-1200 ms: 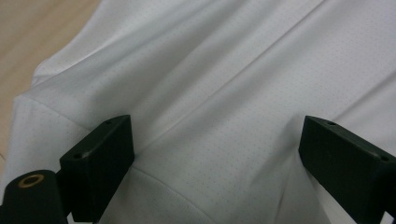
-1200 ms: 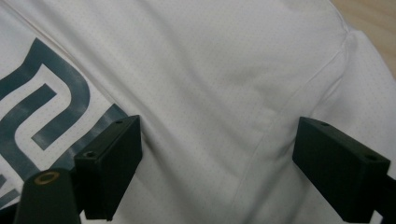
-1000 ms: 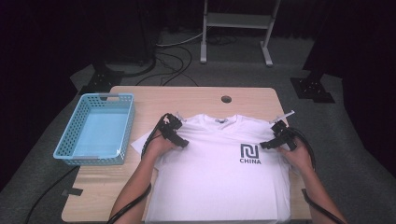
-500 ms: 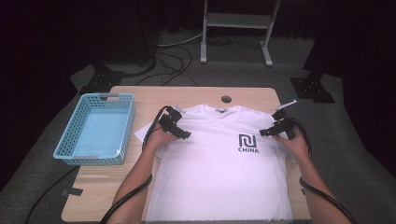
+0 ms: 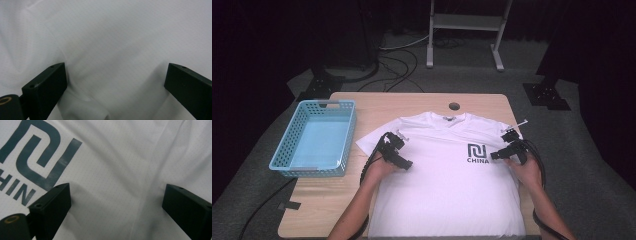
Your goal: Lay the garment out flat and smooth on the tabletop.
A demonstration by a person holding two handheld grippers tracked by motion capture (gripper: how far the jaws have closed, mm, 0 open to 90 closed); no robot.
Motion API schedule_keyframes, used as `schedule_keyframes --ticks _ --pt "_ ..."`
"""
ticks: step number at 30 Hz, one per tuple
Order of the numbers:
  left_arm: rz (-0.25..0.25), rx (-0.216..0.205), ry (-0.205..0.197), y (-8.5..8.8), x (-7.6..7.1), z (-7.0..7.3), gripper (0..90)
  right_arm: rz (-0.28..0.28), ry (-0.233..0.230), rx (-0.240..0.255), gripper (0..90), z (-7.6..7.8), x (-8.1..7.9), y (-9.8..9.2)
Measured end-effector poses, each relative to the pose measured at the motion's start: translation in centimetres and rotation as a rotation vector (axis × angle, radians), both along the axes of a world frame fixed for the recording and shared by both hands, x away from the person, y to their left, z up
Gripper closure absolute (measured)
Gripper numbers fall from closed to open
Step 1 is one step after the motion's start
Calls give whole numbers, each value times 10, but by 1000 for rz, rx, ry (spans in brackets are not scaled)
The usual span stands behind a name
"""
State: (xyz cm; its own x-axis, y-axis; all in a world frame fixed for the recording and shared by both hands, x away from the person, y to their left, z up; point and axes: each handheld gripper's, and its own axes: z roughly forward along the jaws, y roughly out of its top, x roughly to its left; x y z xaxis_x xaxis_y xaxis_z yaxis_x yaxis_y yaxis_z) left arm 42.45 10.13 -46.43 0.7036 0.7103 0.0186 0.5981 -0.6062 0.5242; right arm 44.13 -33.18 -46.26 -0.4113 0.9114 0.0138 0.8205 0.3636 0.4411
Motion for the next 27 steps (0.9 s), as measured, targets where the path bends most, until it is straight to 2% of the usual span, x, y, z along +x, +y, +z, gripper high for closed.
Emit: schedule_keyframes --ticks 3,6,11,14,15,17,19,20,21,24,27 --pt "5 -10 -6 4 13 -1 29 13 -4 -1 34 -1 12 -5" --pt "20 -19 -14 4 36 -1 31 18 0 -5 33 -1 32 -8" --pt "64 -22 -22 -2 73 -1 31 -21 10 -6 7 -1 67 -13" --pt "66 -13 -12 -9 83 0 32 -37 15 -9 3 -1 82 -16" --pt "66 -19 -10 -9 84 1 37 -35 16 -10 4 -1 84 -16" --pt "81 -53 -15 -7 82 3 63 -19 13 -8 65 0 83 -17" --pt "78 -75 -28 -5 77 7 62 -31 -38 -14 92 6 77 -18" --pt "75 -75 -34 -4 73 9 63 -34 -47 18 92 8 73 -19" --pt "71 -79 -37 -4 68 10 62 -27 -49 43 91 10 68 -20" --pt "37 -88 -48 -7 50 14 62 -4 -65 60 91 13 50 -18" --pt "2 -84 -46 -14 31 13 62 36 -69 43 91 10 31 -10"
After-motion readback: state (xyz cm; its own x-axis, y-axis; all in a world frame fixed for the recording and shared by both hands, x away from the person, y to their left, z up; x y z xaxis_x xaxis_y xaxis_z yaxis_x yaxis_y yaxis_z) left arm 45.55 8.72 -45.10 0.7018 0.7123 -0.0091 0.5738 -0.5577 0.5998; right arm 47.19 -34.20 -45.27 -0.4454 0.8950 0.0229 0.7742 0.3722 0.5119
